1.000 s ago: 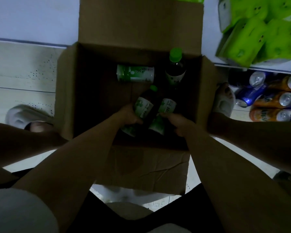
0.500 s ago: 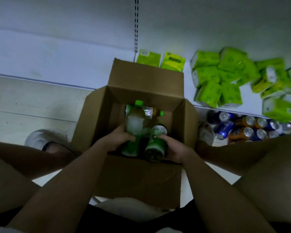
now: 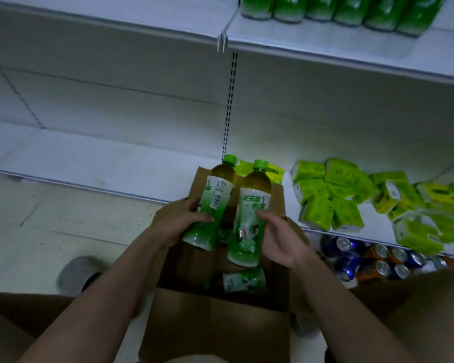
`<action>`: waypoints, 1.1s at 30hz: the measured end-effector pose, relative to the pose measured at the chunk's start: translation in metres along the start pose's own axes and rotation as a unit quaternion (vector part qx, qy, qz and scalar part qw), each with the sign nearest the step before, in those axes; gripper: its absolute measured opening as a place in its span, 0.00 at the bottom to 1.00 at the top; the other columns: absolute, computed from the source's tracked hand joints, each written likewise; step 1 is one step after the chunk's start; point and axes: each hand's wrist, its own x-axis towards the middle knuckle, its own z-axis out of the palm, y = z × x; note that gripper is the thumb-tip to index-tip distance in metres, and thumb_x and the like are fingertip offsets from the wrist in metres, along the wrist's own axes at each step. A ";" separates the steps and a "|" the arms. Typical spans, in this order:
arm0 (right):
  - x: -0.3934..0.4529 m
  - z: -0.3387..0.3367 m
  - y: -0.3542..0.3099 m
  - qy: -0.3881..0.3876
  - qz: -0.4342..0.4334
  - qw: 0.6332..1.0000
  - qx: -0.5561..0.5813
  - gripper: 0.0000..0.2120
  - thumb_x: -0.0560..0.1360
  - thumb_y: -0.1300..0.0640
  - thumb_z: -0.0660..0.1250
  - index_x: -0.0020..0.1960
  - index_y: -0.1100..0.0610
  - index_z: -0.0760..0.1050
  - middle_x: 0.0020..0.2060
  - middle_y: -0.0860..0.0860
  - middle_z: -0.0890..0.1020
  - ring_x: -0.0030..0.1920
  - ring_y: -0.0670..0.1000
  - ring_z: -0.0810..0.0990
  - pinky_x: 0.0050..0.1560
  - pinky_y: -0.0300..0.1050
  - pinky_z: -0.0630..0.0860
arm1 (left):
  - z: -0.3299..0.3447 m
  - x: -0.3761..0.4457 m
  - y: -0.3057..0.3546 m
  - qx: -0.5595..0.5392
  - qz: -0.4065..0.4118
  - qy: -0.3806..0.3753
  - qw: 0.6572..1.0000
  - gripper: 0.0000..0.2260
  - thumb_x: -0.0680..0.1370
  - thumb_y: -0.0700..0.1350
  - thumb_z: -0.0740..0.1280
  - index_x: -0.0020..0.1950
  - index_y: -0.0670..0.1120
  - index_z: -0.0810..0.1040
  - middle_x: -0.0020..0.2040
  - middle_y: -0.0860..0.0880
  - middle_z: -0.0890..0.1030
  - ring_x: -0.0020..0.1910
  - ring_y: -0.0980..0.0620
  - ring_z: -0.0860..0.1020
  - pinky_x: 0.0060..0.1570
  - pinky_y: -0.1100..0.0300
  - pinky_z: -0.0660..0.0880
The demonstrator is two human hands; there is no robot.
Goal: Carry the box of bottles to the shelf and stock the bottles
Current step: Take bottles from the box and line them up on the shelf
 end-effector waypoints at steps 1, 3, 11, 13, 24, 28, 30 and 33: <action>-0.004 0.011 -0.006 0.014 -0.011 1.000 -0.015 0.32 0.65 0.48 0.77 0.66 0.57 0.75 0.58 0.59 0.83 0.55 0.58 0.83 0.58 0.57 0.75 | 0.001 -0.004 0.008 -0.010 0.005 -0.009 1.000 0.36 0.58 0.43 0.77 0.66 0.46 0.73 0.59 0.41 0.81 0.57 0.39 0.80 0.59 0.41 0.75; -0.010 0.032 -0.020 0.036 -0.031 0.998 -0.047 0.21 0.70 0.45 0.67 0.59 0.54 0.78 0.52 0.55 0.86 0.51 0.54 0.86 0.53 0.54 0.77 | 0.006 -0.013 0.026 -0.031 0.027 -0.034 0.999 0.33 0.60 0.40 0.75 0.65 0.47 0.74 0.59 0.40 0.81 0.58 0.38 0.79 0.58 0.42 0.75; -0.039 0.096 -0.091 0.029 -0.156 0.984 -0.084 0.23 0.72 0.43 0.64 0.60 0.55 0.80 0.56 0.58 0.84 0.56 0.58 0.84 0.62 0.59 0.75 | 0.033 -0.041 0.125 -0.038 0.150 -0.073 0.985 0.23 0.73 0.51 0.64 0.67 0.47 0.71 0.53 0.44 0.84 0.48 0.46 0.84 0.42 0.52 0.81; -0.050 0.109 -0.113 0.014 -0.181 0.979 -0.096 0.21 0.72 0.44 0.63 0.59 0.55 0.80 0.55 0.57 0.85 0.54 0.57 0.84 0.60 0.57 0.77 | 0.039 -0.042 0.152 -0.028 0.183 -0.071 0.980 0.24 0.73 0.51 0.66 0.68 0.46 0.71 0.54 0.42 0.83 0.46 0.45 0.84 0.43 0.51 0.80; -0.094 0.139 -0.215 0.007 -0.309 0.931 -0.194 0.18 0.70 0.44 0.63 0.49 0.52 0.85 0.46 0.54 0.87 0.44 0.52 0.86 0.50 0.51 0.77 | 0.072 -0.037 0.279 0.023 0.338 0.000 0.941 0.20 0.74 0.48 0.71 0.65 0.49 0.75 0.58 0.45 0.83 0.57 0.45 0.81 0.56 0.46 0.78; -0.101 0.135 -0.247 0.054 -0.374 0.897 -0.230 0.24 0.68 0.42 0.67 0.60 0.51 0.77 0.49 0.54 0.86 0.48 0.52 0.86 0.48 0.49 0.80 | 0.089 -0.025 0.311 0.037 0.368 0.045 0.928 0.20 0.71 0.43 0.74 0.62 0.50 0.76 0.52 0.50 0.85 0.53 0.51 0.83 0.54 0.53 0.79; -0.104 0.128 -0.264 0.083 -0.411 0.878 -0.233 0.27 0.67 0.43 0.69 0.63 0.51 0.76 0.53 0.54 0.85 0.52 0.54 0.85 0.53 0.51 0.79 | 0.097 -0.016 0.321 0.040 0.371 0.051 0.926 0.21 0.70 0.42 0.75 0.61 0.50 0.76 0.52 0.50 0.85 0.52 0.51 0.83 0.53 0.53 0.79; -0.109 0.114 -0.289 0.122 -0.451 0.851 -0.240 0.30 0.63 0.42 0.73 0.64 0.50 0.76 0.55 0.51 0.85 0.55 0.53 0.84 0.58 0.55 0.78 | 0.110 0.001 0.331 0.028 0.370 0.056 0.927 0.22 0.69 0.42 0.76 0.61 0.51 0.76 0.52 0.50 0.85 0.53 0.51 0.83 0.54 0.51 0.79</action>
